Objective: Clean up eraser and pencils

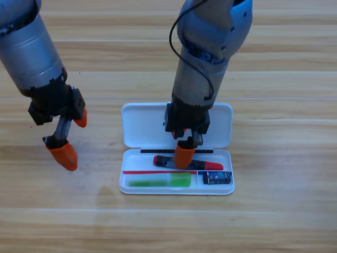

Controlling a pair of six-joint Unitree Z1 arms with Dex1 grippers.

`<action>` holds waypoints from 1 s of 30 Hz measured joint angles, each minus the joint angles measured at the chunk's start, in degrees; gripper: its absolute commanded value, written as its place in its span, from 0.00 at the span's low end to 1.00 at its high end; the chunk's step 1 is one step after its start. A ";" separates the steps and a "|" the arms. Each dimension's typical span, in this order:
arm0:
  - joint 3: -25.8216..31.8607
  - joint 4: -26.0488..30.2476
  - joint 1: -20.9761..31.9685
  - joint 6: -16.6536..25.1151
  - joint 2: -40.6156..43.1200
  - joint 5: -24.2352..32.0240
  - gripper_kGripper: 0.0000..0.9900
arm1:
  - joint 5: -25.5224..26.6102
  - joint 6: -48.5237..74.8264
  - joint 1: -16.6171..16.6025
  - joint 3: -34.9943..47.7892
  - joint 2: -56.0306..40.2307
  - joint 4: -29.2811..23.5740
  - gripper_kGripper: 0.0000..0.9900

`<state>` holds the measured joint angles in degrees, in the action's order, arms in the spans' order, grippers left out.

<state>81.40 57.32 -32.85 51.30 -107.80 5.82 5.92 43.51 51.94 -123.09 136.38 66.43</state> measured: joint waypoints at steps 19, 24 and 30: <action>11.16 -3.16 6.13 -0.04 -3.52 8.45 0.75 | 23.62 -13.38 0.99 29.50 -47.32 -11.32 1.00; 16.38 -3.25 9.70 1.03 -6.85 13.50 0.34 | 24.09 -13.85 0.99 32.49 -53.10 -11.55 1.00; 19.29 -4.95 11.97 4.71 -11.24 19.71 0.00 | 24.90 -13.85 0.99 33.91 -55.09 -11.65 1.00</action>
<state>100.69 52.37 -20.89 56.02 -119.04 25.53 30.82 29.66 52.93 -89.18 81.29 54.78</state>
